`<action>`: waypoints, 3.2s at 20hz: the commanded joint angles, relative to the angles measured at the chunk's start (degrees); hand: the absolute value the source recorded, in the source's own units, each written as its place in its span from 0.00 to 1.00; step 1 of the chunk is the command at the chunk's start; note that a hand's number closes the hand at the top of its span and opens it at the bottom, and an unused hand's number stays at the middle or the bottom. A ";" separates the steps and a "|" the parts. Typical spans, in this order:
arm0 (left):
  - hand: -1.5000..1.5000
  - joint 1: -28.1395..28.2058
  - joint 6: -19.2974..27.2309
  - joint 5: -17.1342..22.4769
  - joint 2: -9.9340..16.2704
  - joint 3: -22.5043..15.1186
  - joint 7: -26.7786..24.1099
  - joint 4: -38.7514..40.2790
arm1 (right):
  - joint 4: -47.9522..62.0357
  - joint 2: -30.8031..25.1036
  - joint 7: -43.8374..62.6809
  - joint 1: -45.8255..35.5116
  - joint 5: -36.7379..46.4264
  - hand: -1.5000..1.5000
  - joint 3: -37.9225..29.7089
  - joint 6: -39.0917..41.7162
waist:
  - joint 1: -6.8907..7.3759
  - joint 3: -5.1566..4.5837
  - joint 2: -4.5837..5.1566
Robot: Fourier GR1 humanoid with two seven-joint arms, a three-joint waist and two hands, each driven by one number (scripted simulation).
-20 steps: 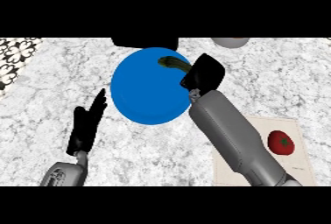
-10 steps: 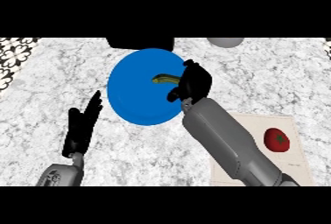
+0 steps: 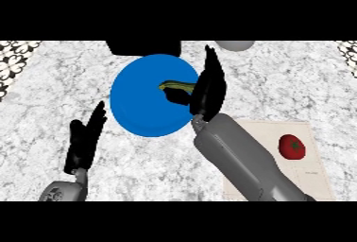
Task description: Pick the squash from the placemat and place it in the plate
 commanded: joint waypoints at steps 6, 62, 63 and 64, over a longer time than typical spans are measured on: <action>0.50 2.84 -0.36 0.01 0.07 0.36 -1.35 -1.72 | -3.45 0.36 1.25 6.32 -3.43 0.00 11.80 -20.92 | -1.51 -0.04 -0.05; 0.50 5.59 -3.55 -1.52 -0.69 4.66 -0.18 -4.47 | -15.92 0.38 23.41 36.95 39.53 0.00 6.03 -17.39 | -3.10 -0.06 -0.28; 0.50 5.88 -1.96 -2.30 -2.60 2.86 2.17 -7.01 | -10.84 0.38 25.46 34.74 38.14 0.00 6.87 -19.47 | -2.79 -0.04 -0.24; 0.50 2.60 -3.58 -1.10 0.44 6.40 0.79 -3.44 | -13.78 0.38 21.90 35.83 36.90 0.00 5.03 -15.28 | -3.19 -0.07 -0.22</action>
